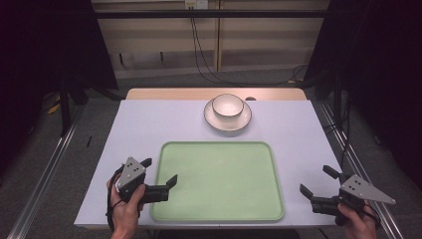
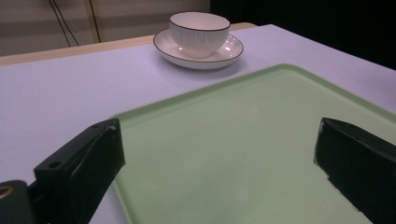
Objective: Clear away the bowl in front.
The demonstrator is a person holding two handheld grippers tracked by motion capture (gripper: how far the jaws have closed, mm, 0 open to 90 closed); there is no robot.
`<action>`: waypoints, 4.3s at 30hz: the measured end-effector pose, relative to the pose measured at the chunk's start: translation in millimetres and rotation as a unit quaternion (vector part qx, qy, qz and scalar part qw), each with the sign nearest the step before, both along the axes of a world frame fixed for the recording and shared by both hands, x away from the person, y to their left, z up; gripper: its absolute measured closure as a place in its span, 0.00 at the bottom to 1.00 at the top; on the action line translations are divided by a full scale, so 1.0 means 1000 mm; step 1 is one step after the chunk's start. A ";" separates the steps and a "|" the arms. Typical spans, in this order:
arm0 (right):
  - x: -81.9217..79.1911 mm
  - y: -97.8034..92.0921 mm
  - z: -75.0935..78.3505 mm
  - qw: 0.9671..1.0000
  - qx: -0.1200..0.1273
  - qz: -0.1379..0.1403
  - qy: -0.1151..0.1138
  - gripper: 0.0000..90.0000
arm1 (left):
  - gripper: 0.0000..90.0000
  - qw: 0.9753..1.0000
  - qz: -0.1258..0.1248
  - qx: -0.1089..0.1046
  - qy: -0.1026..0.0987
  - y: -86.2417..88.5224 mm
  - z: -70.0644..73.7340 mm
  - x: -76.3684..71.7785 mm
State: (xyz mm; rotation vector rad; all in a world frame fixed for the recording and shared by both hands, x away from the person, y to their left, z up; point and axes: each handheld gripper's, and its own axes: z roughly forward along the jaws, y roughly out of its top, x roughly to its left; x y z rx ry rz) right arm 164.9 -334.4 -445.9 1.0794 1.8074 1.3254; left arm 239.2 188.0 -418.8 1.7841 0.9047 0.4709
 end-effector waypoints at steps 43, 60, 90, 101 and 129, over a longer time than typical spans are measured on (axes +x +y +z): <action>0.000 0.001 0.000 1.000 0.014 0.018 -0.003 0.02 | 0.05 0.999 -0.045 -0.020 -0.005 -0.063 0.014 0.079; 0.000 0.000 -0.001 1.000 0.016 0.021 -0.003 0.02 | 0.05 0.999 -0.047 0.011 0.007 -0.078 0.006 0.112; 0.000 0.000 -0.001 1.000 0.018 0.024 0.000 0.02 | 0.06 0.998 -0.048 0.028 0.001 -0.115 0.009 0.167; 0.000 0.000 -0.002 0.999 0.020 0.028 0.002 0.02 | 0.06 0.999 -0.036 0.033 0.007 -0.124 0.007 0.191; 0.000 -0.001 -0.002 0.999 0.020 0.036 -0.002 0.02 | 0.20 0.994 -0.003 0.103 0.044 -0.175 -0.010 0.262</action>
